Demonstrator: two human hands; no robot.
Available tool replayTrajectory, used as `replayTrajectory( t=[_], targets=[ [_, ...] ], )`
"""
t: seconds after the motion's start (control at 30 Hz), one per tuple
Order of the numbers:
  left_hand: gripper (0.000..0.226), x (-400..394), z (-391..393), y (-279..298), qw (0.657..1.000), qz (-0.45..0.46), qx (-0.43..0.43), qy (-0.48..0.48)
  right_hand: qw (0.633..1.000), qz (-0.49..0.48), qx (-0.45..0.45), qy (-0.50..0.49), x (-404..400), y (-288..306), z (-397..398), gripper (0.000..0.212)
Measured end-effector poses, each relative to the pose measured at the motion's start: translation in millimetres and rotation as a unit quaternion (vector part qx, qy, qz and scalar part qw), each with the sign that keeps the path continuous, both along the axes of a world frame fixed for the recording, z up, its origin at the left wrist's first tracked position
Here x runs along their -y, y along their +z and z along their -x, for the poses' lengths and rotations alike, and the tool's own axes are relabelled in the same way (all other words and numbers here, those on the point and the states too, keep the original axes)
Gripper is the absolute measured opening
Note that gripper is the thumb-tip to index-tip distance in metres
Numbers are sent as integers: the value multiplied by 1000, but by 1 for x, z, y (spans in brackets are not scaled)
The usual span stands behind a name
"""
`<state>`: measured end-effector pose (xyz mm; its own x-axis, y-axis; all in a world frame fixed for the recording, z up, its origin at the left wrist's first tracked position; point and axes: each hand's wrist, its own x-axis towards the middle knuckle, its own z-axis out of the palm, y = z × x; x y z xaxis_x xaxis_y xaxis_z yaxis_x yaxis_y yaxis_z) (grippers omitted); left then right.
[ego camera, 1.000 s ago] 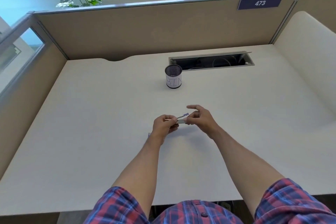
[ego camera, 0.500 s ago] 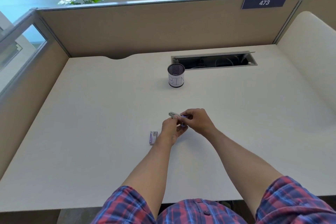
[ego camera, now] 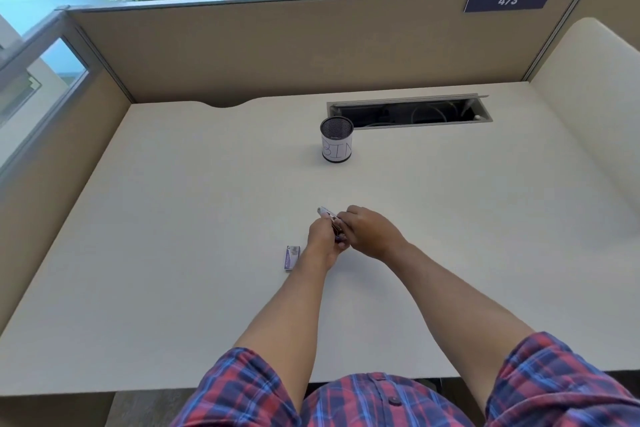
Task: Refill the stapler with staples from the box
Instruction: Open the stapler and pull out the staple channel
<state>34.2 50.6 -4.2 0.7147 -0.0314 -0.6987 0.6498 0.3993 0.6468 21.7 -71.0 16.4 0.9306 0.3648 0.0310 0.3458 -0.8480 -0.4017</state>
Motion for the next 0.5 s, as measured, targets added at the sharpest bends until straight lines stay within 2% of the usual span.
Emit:
replayTrajectory(
  t=[0.17,0.5],
  targets=[
    [47,-7,4,-2,999,9,16,-41,998,55,21,31,1,0,1,18],
    [41,-13,6,-3,998,6,10,-57,993,89,-12,81,6,3,-4,19]
  ],
)
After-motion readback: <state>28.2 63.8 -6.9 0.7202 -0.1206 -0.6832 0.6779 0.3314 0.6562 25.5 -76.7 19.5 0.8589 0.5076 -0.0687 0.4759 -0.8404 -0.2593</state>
